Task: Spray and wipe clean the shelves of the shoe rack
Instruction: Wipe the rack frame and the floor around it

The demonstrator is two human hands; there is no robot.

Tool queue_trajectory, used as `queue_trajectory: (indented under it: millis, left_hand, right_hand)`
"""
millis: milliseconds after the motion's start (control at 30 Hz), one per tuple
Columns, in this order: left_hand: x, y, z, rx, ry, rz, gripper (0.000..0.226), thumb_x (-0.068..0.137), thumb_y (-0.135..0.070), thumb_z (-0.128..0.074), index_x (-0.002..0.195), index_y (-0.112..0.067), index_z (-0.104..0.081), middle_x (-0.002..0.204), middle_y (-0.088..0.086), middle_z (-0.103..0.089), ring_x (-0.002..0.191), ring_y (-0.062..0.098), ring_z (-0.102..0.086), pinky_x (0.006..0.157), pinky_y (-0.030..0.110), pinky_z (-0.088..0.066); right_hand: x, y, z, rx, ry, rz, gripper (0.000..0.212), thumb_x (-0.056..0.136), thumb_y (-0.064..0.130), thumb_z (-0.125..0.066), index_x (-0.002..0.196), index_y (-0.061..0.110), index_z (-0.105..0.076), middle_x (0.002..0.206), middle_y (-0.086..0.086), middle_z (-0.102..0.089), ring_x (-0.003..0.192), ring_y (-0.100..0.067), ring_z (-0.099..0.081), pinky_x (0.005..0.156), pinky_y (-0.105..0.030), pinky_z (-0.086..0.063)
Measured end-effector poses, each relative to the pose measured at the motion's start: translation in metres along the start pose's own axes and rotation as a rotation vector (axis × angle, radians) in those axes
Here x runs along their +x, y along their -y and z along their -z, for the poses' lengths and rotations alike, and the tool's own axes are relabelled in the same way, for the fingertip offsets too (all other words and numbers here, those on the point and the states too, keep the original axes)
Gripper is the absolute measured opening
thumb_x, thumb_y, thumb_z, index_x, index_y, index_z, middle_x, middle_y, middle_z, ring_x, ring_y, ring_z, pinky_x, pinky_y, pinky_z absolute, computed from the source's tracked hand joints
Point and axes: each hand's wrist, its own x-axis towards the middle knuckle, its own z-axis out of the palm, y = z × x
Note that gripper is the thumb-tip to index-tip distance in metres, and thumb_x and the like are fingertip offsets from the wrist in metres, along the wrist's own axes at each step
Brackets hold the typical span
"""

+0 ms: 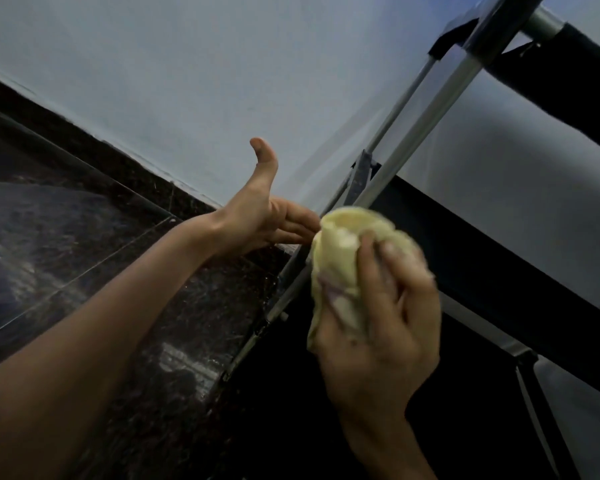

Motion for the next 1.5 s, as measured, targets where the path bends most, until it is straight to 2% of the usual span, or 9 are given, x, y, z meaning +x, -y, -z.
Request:
queue_trajectory:
  millis: [200, 467, 600, 767, 933, 1133, 1233, 1367, 1500]
  left_hand:
    - [-0.002, -0.001, 0.000, 0.023, -0.027, -0.012, 0.130, 0.065, -0.077, 0.030, 0.091, -0.006, -0.077, 0.100, 0.019, -0.071, 0.096, 0.021, -0.068, 0.104, 0.034, -0.036]
    - [-0.010, 0.008, -0.001, 0.043, -0.067, 0.003, 0.130, 0.066, -0.072, 0.034, 0.106, -0.003, -0.068, 0.110, 0.013, -0.070, 0.107, 0.011, -0.064, 0.085, 0.015, -0.041]
    - [-0.015, 0.027, 0.000, 0.026, -0.121, 0.046, 0.129, 0.067, -0.072, 0.032, 0.102, 0.000, -0.070, 0.110, 0.017, -0.069, 0.112, 0.018, -0.062, 0.103, 0.026, -0.032]
    - [-0.023, 0.056, -0.003, -0.001, -0.243, 0.072, 0.125, 0.071, -0.068, 0.032, 0.105, -0.001, -0.068, 0.107, 0.015, -0.070, 0.105, 0.011, -0.065, 0.087, 0.016, -0.042]
    - [-0.032, 0.077, -0.005, -0.016, -0.338, 0.078, 0.119, 0.075, -0.065, 0.031, 0.106, -0.006, -0.068, 0.103, 0.007, -0.072, 0.094, 0.003, -0.067, 0.074, 0.007, -0.044]
    - [-0.049, 0.095, -0.004, -0.027, -0.352, 0.110, 0.118, 0.074, -0.068, 0.028, 0.106, -0.009, -0.069, 0.107, 0.005, -0.072, 0.109, 0.011, -0.059, 0.094, 0.020, -0.030]
    - [-0.045, 0.099, -0.005, -0.054, -0.350, 0.125, 0.118, 0.074, -0.067, 0.028, 0.104, -0.009, -0.069, 0.107, 0.006, -0.071, 0.110, 0.014, -0.059, 0.097, 0.021, -0.032]
    - [-0.030, 0.104, -0.005, -0.089, -0.358, 0.143, 0.115, 0.075, -0.067, 0.029, 0.104, -0.010, -0.068, 0.096, 0.000, -0.073, 0.087, 0.001, -0.067, 0.065, 0.004, -0.047]
    - [-0.022, 0.115, -0.009, -0.149, -0.341, 0.164, 0.117, 0.072, -0.071, 0.027, 0.111, -0.011, -0.066, 0.102, 0.003, -0.072, 0.098, 0.010, -0.063, 0.084, 0.015, -0.041]
  right_hand:
    - [-0.009, -0.012, -0.017, -0.159, 0.071, 0.146, 0.047, 0.077, 0.017, -0.072, 0.123, 0.014, -0.063, 0.121, -0.001, -0.050, 0.077, -0.033, -0.055, 0.074, -0.036, -0.046]
    - [-0.098, -0.014, -0.027, -0.203, 0.753, 0.218, 0.062, 0.051, 0.035, -0.087, 0.111, 0.026, -0.073, 0.107, 0.007, -0.070, 0.072, -0.023, -0.065, 0.052, -0.024, -0.047]
    - [-0.084, -0.022, -0.010, -0.022, 0.493, 0.113, 0.045, 0.070, 0.023, -0.068, 0.115, 0.020, -0.072, 0.108, -0.003, -0.069, 0.066, -0.032, -0.059, 0.052, -0.029, -0.050]
    - [-0.039, -0.029, -0.013, 0.056, 0.083, -0.013, 0.048, 0.077, 0.019, -0.073, 0.123, 0.017, -0.060, 0.119, 0.003, -0.051, 0.081, -0.032, -0.059, 0.078, -0.032, -0.047]
    - [-0.075, -0.032, -0.032, -0.146, 0.305, 0.187, 0.043, 0.076, 0.025, -0.070, 0.119, 0.017, -0.069, 0.118, -0.004, -0.063, 0.080, -0.028, -0.047, 0.061, -0.033, -0.047]
    - [-0.128, -0.016, -0.028, -0.153, 0.749, 0.100, 0.057, 0.053, 0.024, -0.087, 0.108, 0.024, -0.073, 0.108, 0.006, -0.068, 0.076, -0.025, -0.064, 0.049, -0.027, -0.046]
    - [-0.121, -0.016, -0.016, -0.117, 0.645, 0.013, 0.061, 0.054, 0.022, -0.086, 0.113, 0.024, -0.072, 0.109, 0.006, -0.066, 0.076, -0.025, -0.059, 0.050, -0.029, -0.046]
    - [-0.077, -0.018, -0.019, -0.078, 0.245, -0.015, 0.051, 0.073, 0.023, -0.070, 0.124, 0.019, -0.066, 0.121, 0.005, -0.050, 0.084, -0.023, -0.048, 0.065, -0.029, -0.043]
    - [-0.070, -0.016, -0.039, -0.221, 0.264, 0.079, 0.046, 0.077, 0.024, -0.073, 0.123, 0.018, -0.067, 0.121, 0.002, -0.056, 0.084, -0.025, -0.048, 0.064, -0.031, -0.044]
